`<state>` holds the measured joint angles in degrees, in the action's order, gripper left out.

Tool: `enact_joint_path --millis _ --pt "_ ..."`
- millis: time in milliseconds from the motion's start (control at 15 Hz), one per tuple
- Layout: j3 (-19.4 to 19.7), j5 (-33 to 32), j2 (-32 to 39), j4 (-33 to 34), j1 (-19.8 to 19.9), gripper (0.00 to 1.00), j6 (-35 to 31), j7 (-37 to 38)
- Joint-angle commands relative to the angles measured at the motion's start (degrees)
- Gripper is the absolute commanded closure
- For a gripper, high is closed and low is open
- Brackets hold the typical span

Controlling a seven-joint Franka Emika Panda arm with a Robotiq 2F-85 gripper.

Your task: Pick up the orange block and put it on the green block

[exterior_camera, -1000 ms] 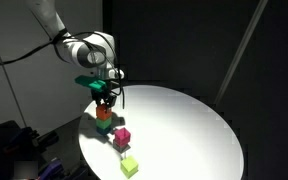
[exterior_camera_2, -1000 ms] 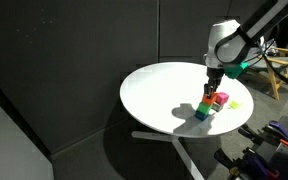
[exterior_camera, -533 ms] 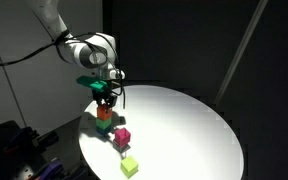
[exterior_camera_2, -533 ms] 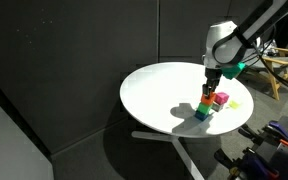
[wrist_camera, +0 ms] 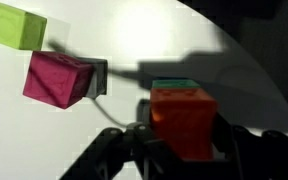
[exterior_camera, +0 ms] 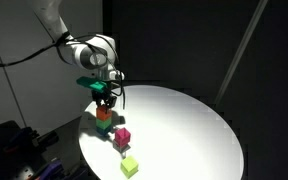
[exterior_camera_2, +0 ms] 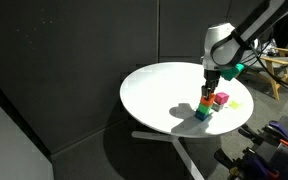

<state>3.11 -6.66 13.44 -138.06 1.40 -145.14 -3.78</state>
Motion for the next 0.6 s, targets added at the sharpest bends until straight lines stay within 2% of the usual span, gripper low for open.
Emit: enact_joint_path --millis 0,67,133,200,267,333,467,533 --pt "0.1 -0.8 0.4 1.7 -0.3 0.70 2.3 1.6" --pt "0.1 -0.8 0.5 1.7 -0.2 0.67 2.4 1.5" --pt "0.1 -0.7 0.5 1.8 -0.2 0.30 2.6 1.6" --pt "0.1 -0.7 0.5 1.8 -0.2 0.22 2.9 1.5" --pt "0.1 -0.7 0.5 1.9 -0.2 0.21 3.0 1.6" --pt "0.1 -0.6 0.6 1.9 -0.2 0.16 3.2 1.5" --pt "0.1 -0.6 0.5 1.8 -0.1 0.01 3.4 1.3" --pt "0.1 -0.5 0.4 1.7 0.0 0.00 3.5 1.2"
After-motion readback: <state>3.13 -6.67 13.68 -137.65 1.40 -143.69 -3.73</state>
